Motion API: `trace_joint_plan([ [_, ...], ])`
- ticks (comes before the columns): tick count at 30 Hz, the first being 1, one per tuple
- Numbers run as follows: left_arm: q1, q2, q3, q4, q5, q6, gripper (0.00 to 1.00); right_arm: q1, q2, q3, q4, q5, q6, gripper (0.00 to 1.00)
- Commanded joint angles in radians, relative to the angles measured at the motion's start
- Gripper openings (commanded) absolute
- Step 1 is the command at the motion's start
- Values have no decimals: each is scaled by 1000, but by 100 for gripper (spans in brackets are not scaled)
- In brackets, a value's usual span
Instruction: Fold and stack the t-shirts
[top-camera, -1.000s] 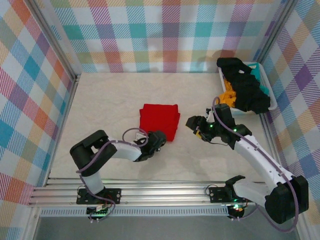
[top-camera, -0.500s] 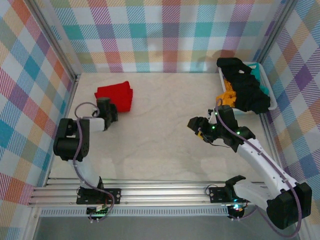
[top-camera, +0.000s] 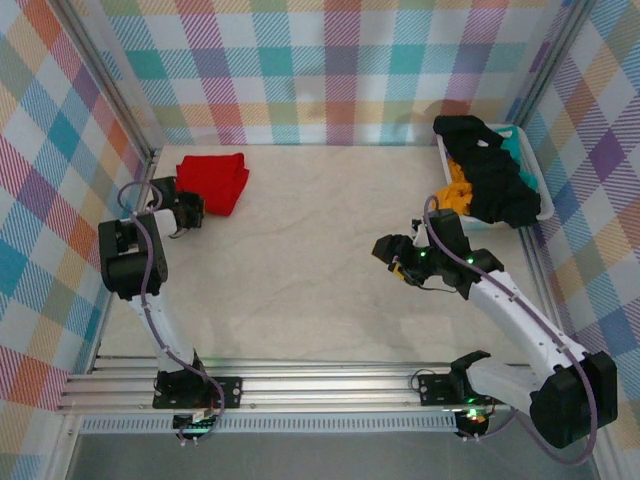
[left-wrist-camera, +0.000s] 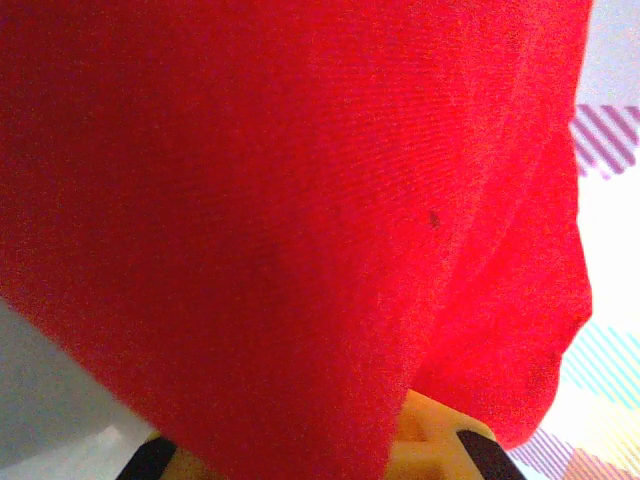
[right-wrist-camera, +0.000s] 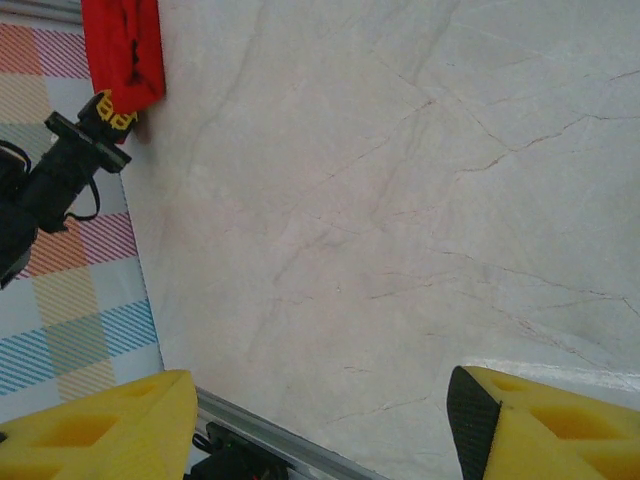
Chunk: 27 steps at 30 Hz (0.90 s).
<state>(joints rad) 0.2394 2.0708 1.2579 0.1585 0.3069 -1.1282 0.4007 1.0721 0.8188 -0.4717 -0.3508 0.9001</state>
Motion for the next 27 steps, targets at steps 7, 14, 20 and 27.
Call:
trace_joint_plan([
  [7,6,105,143,-23,7,-38,0,6,6,5,6,-5,-16,68],
  [14,-1,-1,77,-53,17,-4,74,4,25,66,-78,73,-75,100],
  [20,-49,-430,10,-247,-24,391,100,1,49,248,-301,411,-291,100],
  [27,-180,-919,-122,-556,-492,627,100,-16,-45,174,-59,805,-502,100],
])
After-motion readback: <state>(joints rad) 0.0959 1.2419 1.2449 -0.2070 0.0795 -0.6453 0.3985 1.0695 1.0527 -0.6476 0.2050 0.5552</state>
